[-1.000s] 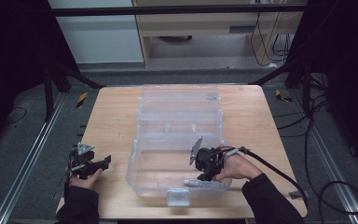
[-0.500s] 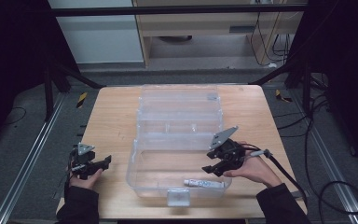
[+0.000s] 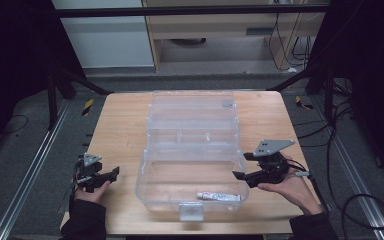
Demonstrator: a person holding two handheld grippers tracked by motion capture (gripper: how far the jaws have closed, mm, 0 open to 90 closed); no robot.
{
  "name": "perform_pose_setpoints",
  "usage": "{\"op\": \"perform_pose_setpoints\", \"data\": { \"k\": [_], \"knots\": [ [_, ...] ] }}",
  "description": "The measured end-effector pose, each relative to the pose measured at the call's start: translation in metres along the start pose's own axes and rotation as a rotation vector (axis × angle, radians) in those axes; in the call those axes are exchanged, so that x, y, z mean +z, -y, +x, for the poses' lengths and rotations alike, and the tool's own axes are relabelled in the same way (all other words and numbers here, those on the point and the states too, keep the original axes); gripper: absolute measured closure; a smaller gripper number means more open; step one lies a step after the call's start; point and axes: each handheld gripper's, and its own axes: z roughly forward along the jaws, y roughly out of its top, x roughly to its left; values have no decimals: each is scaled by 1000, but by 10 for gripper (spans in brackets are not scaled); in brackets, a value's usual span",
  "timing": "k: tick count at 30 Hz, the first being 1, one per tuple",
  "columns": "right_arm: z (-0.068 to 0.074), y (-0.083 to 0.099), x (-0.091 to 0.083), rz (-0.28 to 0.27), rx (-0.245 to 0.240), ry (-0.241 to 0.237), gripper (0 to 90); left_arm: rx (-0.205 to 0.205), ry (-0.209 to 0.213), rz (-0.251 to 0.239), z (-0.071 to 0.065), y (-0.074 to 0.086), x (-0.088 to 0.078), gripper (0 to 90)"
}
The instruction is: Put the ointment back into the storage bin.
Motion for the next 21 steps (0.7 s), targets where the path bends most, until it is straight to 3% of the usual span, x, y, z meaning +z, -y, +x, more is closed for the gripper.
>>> {"op": "perform_pose_setpoints", "data": {
  "k": [2,3,7,8,10,13,21],
  "knots": [
    [-5,6,-3,-26,22,39,241,2,-2,0,0,0,0,317],
    [-12,14,-7,-74,59,89,223,3,2,1,0,0,0,350],
    [-23,24,-13,-131,117,151,198,5,5,3,-1,0,0,373],
    [-31,33,-15,-156,168,203,193,5,6,3,-1,0,0,385],
    [-34,36,-16,-160,183,219,190,5,6,1,-1,0,-1,389],
    [-47,54,-13,-149,247,290,180,6,8,0,-1,0,-1,419],
    [-64,82,-5,-106,321,351,167,6,9,-3,-1,0,-2,443]
  ]
}}
